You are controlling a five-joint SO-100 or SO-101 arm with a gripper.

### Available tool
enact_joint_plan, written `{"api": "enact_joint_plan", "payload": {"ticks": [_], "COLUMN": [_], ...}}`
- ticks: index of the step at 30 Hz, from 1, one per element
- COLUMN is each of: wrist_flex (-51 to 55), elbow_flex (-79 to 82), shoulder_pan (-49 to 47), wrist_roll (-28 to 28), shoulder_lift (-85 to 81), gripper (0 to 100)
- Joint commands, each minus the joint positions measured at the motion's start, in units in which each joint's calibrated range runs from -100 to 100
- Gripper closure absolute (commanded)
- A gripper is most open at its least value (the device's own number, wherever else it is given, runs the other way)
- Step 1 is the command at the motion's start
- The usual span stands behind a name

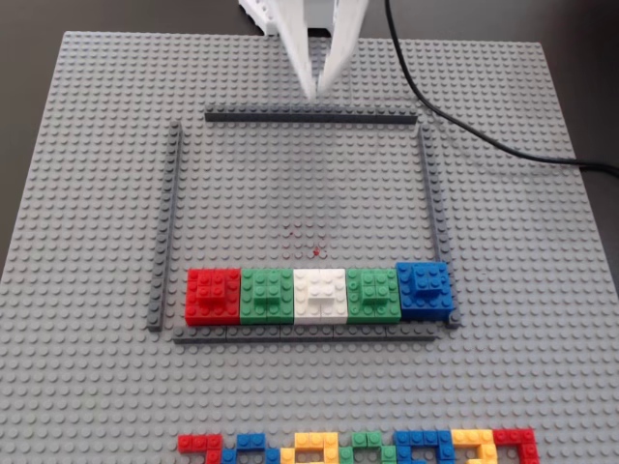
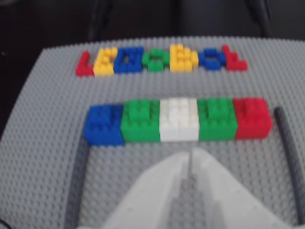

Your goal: Grab the cube and place it into the grid

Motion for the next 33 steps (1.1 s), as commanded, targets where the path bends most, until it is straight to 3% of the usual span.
{"api": "enact_joint_plan", "payload": {"ticks": [1, 33], "wrist_flex": [-2.96, 14.67], "elbow_flex": [5.31, 8.3], "shoulder_pan": [-0.22, -1.48], "wrist_roll": [0.29, -0.59], "shoulder_lift": [-2.12, -2.12], "gripper": [100, 100]}}
